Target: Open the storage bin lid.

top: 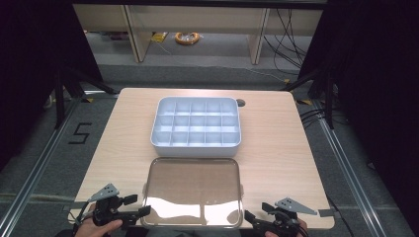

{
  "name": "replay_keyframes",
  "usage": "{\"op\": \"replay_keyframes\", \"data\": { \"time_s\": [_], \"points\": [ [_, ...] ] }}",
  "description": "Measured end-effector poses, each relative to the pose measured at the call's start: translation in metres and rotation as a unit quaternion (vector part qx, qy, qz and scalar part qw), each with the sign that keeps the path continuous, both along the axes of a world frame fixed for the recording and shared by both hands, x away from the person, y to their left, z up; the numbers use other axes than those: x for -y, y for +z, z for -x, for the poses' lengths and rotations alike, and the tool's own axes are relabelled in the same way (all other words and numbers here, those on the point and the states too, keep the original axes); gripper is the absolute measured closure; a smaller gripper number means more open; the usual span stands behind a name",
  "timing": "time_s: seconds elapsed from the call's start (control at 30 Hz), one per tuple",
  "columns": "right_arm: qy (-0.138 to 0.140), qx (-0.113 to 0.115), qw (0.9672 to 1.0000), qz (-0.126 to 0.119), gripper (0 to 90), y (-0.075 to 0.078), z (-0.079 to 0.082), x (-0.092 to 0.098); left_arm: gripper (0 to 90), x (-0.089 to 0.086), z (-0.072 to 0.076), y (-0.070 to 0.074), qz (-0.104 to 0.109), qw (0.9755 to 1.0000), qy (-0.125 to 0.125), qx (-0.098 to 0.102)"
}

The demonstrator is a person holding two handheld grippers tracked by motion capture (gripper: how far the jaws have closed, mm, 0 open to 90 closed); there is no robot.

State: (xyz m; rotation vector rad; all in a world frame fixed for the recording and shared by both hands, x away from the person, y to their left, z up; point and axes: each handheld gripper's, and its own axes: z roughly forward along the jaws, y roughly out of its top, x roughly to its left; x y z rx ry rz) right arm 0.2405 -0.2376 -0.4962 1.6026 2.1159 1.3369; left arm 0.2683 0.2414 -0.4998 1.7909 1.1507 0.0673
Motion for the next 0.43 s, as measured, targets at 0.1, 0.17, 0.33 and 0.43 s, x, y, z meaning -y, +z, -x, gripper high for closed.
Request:
{"op": "replay_keyframes", "data": {
  "time_s": [0.1,0.17,0.33,0.43],
  "points": [
    [0.002,-0.002,1.0,-0.008,23.6,-0.0001,0.0003,0.0009,21.7,-0.0001,-0.0002,-0.0005,0.0,1.0,0.0,-0.001],
    [-0.003,-0.005,1.0,-0.003,23.8,-0.0009,-0.0006,0.0007,21.8,0.0,-0.0002,-0.0003,0.0,1.0,-0.001,-0.001],
    [-0.003,-0.012,0.9999,-0.008,24.1,0.0002,0.0006,0.0004,22.0,-0.0002,-0.0002,-0.0004,-0.003,1.0,-0.003,-0.002],
    [0.0,-0.011,0.9999,-0.009,24.3,-0.0025,-0.0015,0.0013,22.2,-0.0004,-0.0005,-0.0005,-0.001,1.0,-0.002,-0.002]
  ]
}}
